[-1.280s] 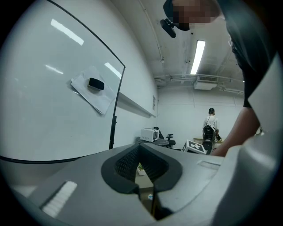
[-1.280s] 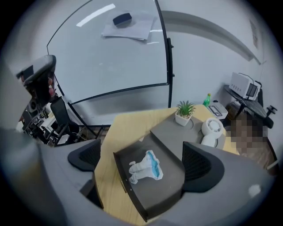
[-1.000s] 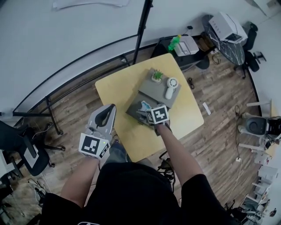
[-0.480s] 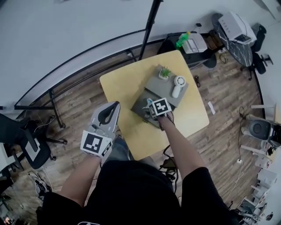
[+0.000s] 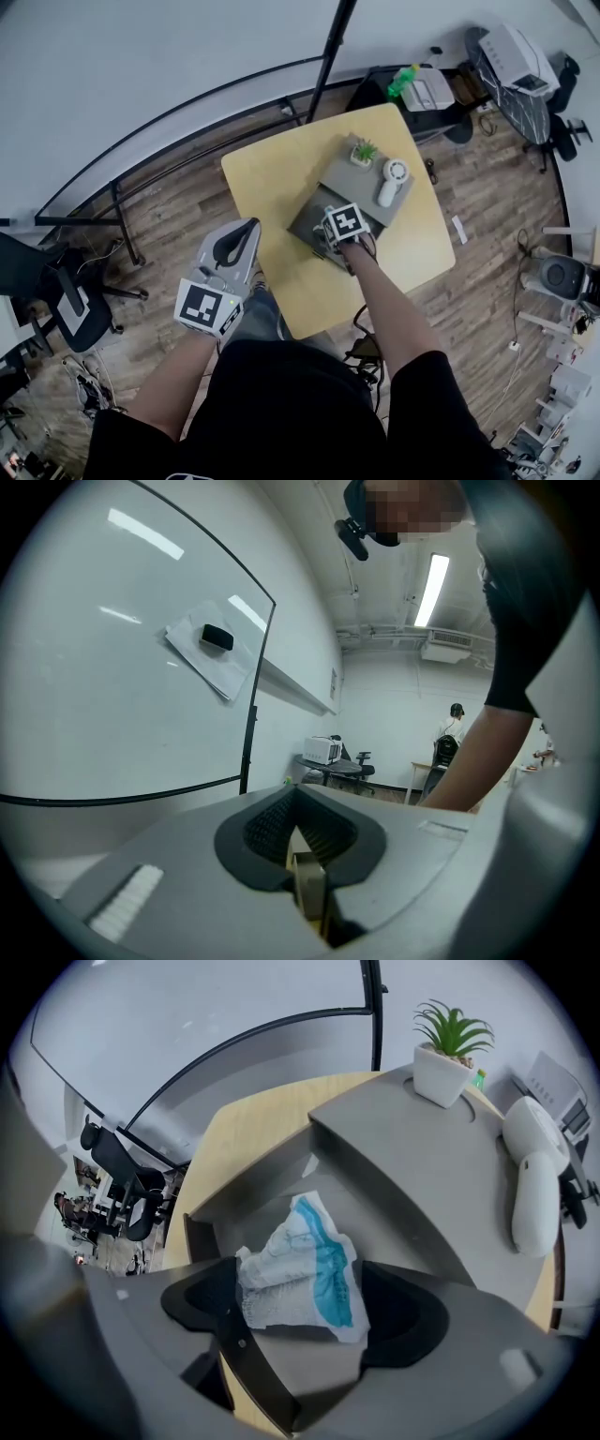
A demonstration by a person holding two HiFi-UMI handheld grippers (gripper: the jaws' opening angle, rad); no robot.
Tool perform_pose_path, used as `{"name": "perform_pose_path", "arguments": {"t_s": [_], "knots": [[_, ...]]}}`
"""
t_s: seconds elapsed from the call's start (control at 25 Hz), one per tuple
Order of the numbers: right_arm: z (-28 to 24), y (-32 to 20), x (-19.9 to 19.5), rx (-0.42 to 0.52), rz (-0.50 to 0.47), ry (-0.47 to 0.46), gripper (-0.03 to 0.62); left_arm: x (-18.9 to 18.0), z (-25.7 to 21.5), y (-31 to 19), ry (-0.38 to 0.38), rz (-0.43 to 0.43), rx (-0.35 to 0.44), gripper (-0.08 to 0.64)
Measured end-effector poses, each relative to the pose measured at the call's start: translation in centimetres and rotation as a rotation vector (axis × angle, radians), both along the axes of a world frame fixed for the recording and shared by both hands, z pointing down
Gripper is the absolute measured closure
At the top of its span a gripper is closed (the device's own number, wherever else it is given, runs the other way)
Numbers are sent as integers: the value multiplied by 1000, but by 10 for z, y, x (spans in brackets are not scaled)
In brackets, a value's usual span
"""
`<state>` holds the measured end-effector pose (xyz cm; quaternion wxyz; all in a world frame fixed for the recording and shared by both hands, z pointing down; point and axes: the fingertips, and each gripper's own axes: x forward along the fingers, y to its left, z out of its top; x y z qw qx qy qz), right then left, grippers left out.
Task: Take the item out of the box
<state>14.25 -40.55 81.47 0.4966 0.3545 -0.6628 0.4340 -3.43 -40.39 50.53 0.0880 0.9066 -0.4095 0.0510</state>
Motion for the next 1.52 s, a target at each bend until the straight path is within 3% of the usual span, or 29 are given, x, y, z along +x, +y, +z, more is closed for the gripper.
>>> {"name": "perform_pose_path", "arguments": {"t_s": [0.12,0.16,0.32,0.56,0.88,1.12,1.52], "knots": [[1,-1,5,-3,-5,28,209,-1,3,1,2,-2,-5,560],[1,0,5,-6,-5,31,254,-2,3,2,2,-1,-7,560],[0,1,3,-12,-13,40,295,-2,4,4,4,4,-7,560],[-8,10,8,-31,-36,89,415,1,3,6,6,8,-9,560],[-30,-2,6,49,-45,43,451,8,-2,7,15,26,5,560],[-85,-15,18,176,-40,23,451,23,-17,5,37,52,33,560],[-232,-18,32,521,-9,-9,451,64,-56,3,71,132,106,560]]}}
